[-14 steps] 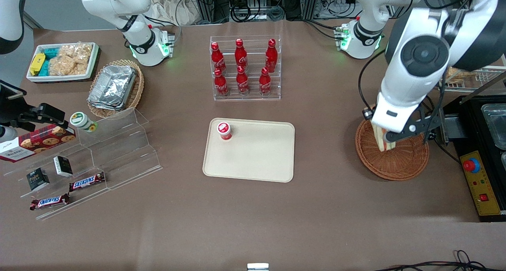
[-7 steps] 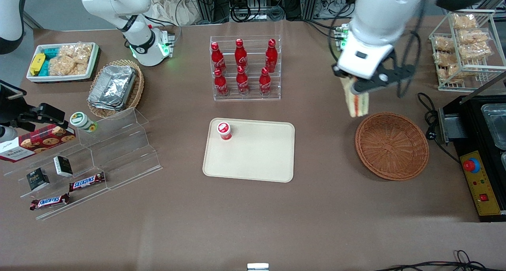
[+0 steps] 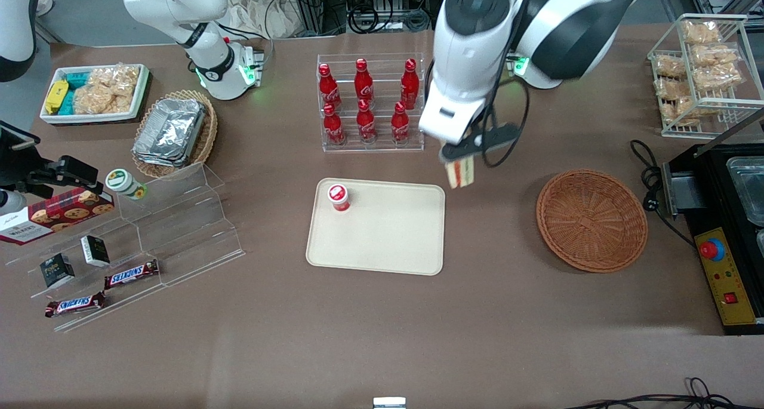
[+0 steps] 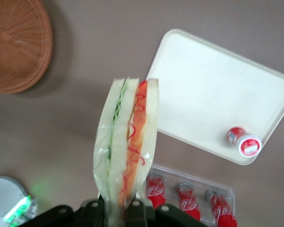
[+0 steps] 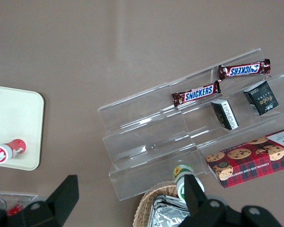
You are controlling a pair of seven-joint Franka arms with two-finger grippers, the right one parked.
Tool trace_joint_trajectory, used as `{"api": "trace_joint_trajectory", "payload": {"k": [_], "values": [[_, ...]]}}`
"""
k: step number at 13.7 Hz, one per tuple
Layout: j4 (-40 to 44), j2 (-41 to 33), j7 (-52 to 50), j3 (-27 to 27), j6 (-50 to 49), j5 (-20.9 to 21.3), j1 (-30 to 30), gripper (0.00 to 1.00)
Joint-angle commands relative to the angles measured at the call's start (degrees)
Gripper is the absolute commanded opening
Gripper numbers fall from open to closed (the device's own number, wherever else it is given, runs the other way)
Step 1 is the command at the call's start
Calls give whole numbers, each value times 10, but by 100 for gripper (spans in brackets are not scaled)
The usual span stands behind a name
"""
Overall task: Place sandwich from basket to tray
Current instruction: 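Lift the sandwich and carry it toward the cream tray, then lower the held sandwich onto the tray beside the can and release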
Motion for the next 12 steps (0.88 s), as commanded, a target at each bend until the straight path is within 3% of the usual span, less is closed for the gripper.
{"api": "trace_joint_trajectory", "payload": {"k": [1, 5, 12], "values": [[8, 81, -42, -2, 61, 38, -13, 0], [4, 183, -68, -1, 141, 102, -14, 0], [4, 286, -101, 7, 230, 169, -29, 0]]}}
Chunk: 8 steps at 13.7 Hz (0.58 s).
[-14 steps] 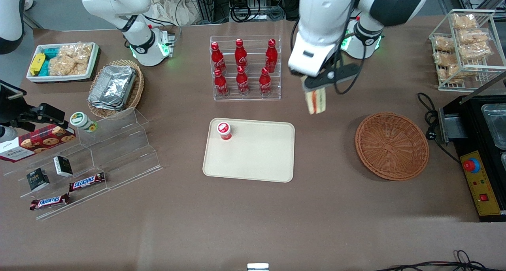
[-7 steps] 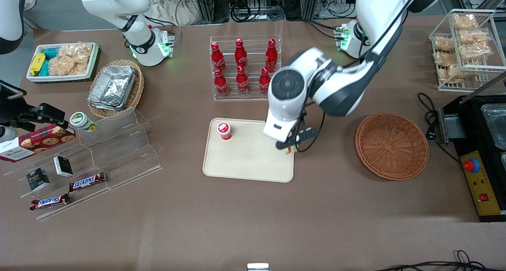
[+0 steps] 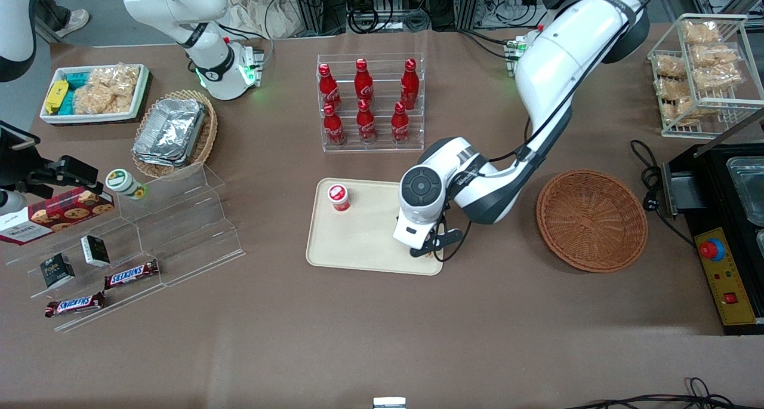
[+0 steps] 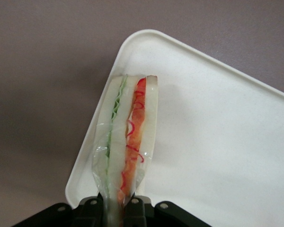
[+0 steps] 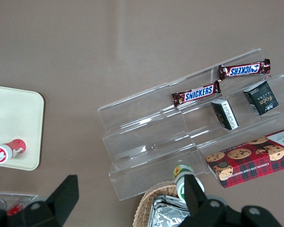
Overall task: Place sandwich from basket to tray
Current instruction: 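Lower the held sandwich onto the tray beside the can and release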
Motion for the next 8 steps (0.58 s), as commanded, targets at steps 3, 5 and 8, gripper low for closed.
{"api": "trace_joint_trajectory", "payload": {"k": [3, 5, 8], "values": [[15, 21, -13, 5, 13, 20, -12, 18], [17, 15, -16, 5, 13, 19, -9, 80], [19, -39, -40, 4, -2, 8, 3, 100]]}}
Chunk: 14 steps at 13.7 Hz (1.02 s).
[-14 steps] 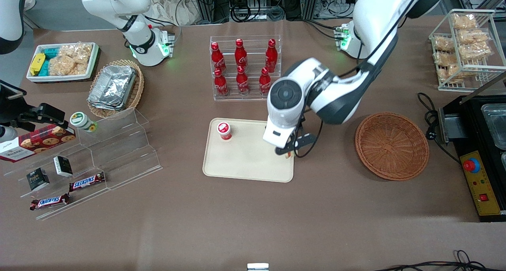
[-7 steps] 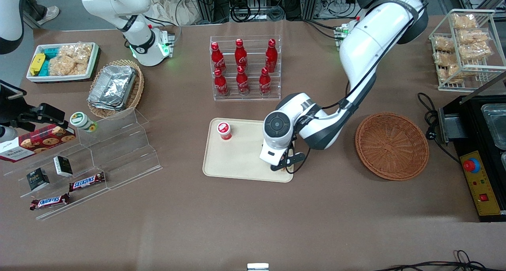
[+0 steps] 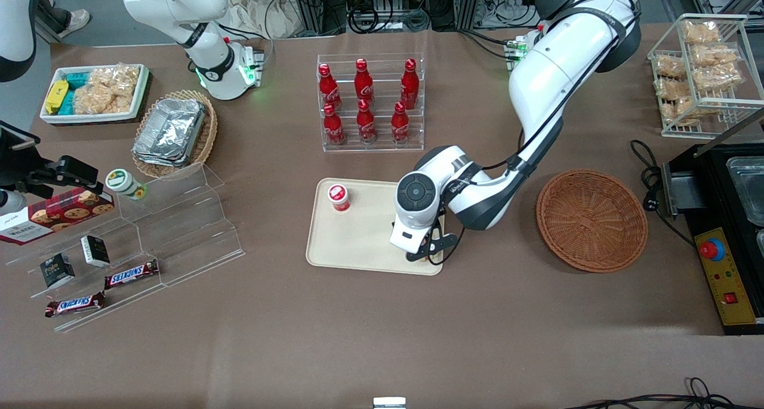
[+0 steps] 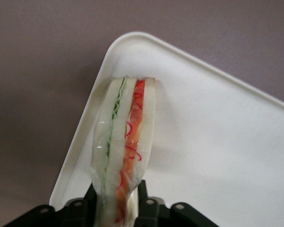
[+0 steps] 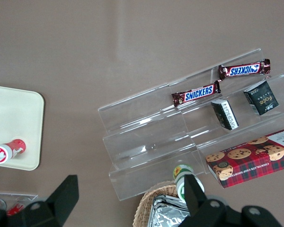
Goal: Place sandwich from basket to tray
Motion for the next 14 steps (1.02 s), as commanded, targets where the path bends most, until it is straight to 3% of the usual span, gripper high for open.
{"api": "trace_joint_trajectory", "payload": {"k": [1, 7, 11, 14], "values": [[-3, -74, -61, 2, -29, 1, 16, 100], [-9, -216, -61, -2, -132, -40, 84, 100], [-38, -329, 123, 4, -206, -134, 165, 100], [-93, -401, 238, 98, -210, -182, 150, 100]]}}
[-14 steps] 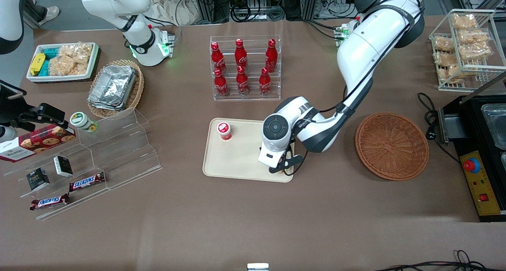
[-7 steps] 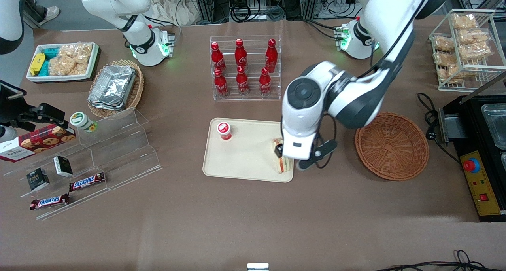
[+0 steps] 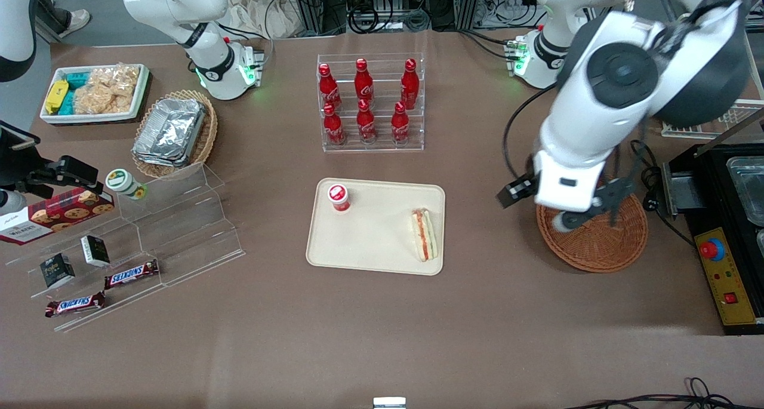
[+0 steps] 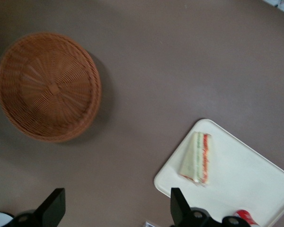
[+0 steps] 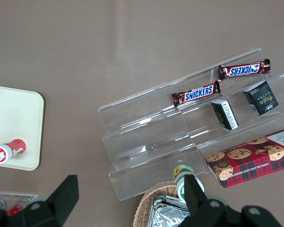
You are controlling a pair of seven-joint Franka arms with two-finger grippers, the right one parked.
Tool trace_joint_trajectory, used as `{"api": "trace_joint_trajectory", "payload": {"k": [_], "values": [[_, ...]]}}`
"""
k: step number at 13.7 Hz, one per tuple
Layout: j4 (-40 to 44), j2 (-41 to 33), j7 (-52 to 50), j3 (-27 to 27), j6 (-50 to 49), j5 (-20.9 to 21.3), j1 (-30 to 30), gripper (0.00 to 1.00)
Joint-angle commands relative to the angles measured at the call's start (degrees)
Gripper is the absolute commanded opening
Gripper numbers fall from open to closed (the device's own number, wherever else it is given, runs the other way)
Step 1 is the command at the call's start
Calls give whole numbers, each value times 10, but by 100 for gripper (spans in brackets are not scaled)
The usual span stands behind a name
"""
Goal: Place sandwich from basket to tray
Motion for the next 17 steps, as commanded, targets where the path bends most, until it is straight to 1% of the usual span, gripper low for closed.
{"api": "trace_joint_trajectory", "payload": {"k": [1, 3, 5, 8, 10, 13, 15, 17], "values": [[-83, -87, 114, 88, 6, -49, -18, 100], [-120, -129, 206, 161, 6, -78, -41, 100], [-151, -165, 294, 221, 6, -102, -56, 100], [-185, -204, 397, 281, -1, -109, -68, 100], [-205, -228, 442, 333, -1, -109, -87, 100], [-234, -263, 484, 368, -3, -106, -91, 100], [-223, -262, 495, 369, -15, -96, -91, 100], [-201, -250, 498, 368, -16, -97, -91, 100]]}}
